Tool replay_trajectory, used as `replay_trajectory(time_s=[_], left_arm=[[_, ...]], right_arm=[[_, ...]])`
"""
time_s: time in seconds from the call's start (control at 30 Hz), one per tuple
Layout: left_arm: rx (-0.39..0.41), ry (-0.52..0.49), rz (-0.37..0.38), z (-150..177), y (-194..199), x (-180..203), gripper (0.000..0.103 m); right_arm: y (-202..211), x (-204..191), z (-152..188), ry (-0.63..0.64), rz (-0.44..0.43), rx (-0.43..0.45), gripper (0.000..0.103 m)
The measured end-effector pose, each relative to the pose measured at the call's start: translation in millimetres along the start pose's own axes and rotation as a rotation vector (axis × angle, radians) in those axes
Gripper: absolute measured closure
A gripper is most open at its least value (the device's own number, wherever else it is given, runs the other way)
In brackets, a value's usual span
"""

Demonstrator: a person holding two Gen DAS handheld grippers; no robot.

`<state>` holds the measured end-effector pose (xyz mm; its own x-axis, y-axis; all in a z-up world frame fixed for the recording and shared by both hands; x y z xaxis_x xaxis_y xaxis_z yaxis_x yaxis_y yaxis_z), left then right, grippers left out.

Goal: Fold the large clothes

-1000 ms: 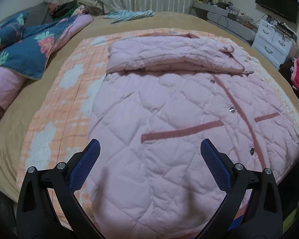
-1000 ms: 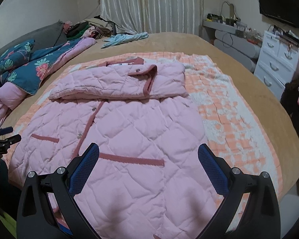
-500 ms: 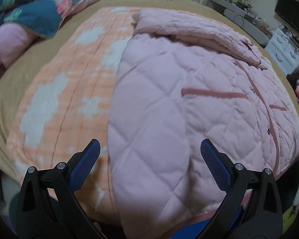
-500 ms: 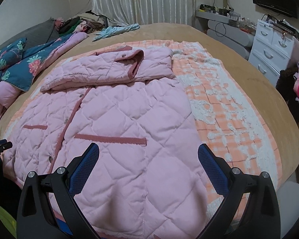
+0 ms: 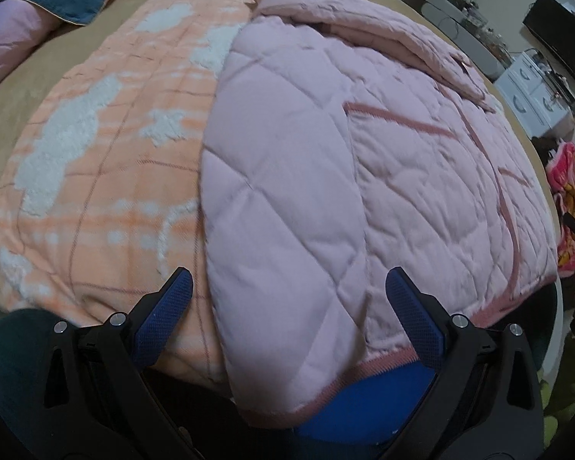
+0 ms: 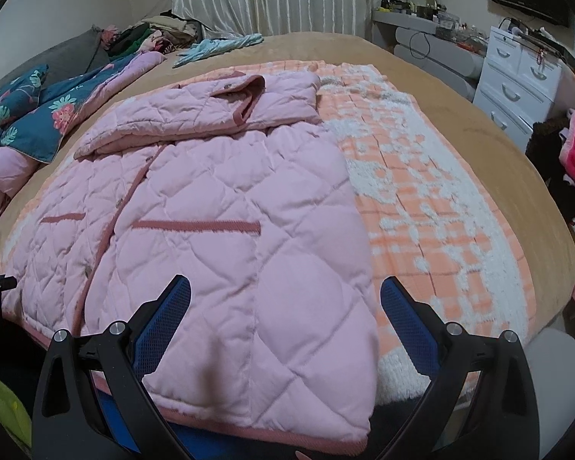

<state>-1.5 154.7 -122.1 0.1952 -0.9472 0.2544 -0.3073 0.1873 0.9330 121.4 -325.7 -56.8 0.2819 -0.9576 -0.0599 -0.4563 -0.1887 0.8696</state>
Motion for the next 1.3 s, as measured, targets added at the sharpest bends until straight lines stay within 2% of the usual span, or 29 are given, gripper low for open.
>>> replay_trajectory(time_s=[0.13, 0.47, 0.7, 0.97, 1.07, 1.17, 1.2, 1.23, 1.27, 1.3], left_arm=[[-0.042, -0.011, 0.042, 7.2, -7.6, 7.2, 0.009], [-0.082, -0.053, 0.002, 14.8, -24.8, 22.3, 0.009], [-0.074, -0.039, 0.006, 13.4, -31.5, 20.1, 0.009], [-0.066, -0.04, 0.006, 12.6, -36.5, 19.4, 0.009], [-0.065, -0.038, 0.013, 12.8, -36.5, 18.2, 0.009], [-0.062, -0.035, 0.016, 11.9, -37.1, 19.0, 0.008], [-0.061, -0.035, 0.016, 12.1, -36.9, 18.9, 0.008], [-0.062, -0.035, 0.016, 11.5, -37.3, 19.5, 0.008], [-0.061, -0.035, 0.017, 11.6, -37.2, 19.3, 0.009], [-0.06, -0.035, 0.016, 12.2, -37.0, 18.9, 0.009]], right_arm=[[-0.1, 6.4, 12.9, -0.002, -0.006, -0.027, 0.004], [-7.5, 34.5, 42.8, -0.06, -0.012, -0.101, 0.004], [-22.6, 43.2, 59.1, -0.095, -0.092, -0.168, 0.004], [-50.5, 30.4, 66.2, -0.087, -0.175, -0.264, 0.004], [-52.5, 28.3, 68.3, -0.095, -0.184, -0.258, 0.005], [-47.6, 21.8, 70.3, -0.082, -0.209, -0.23, 0.028], [-45.9, 19.8, 71.1, -0.074, -0.219, -0.221, 0.039], [-43.1, 18.1, 71.2, -0.076, -0.23, -0.204, 0.044], [-40.7, 18.2, 71.0, -0.08, -0.233, -0.194, 0.055], [-35.5, 18.1, 69.4, -0.089, -0.242, -0.17, 0.072]])
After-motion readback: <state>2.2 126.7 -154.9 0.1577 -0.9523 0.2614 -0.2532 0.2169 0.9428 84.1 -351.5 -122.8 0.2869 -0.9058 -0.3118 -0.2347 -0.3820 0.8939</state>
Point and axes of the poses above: each gripper's, at about its wrist camera, not at the fingertips, and y roughly against the way its jaws point, x to its right, z to its underside, the point moved 2 cm from there along -y, roughly the way its jaws point, and after that the axes turned 10 degrees about -x, right-handed, at the moved point
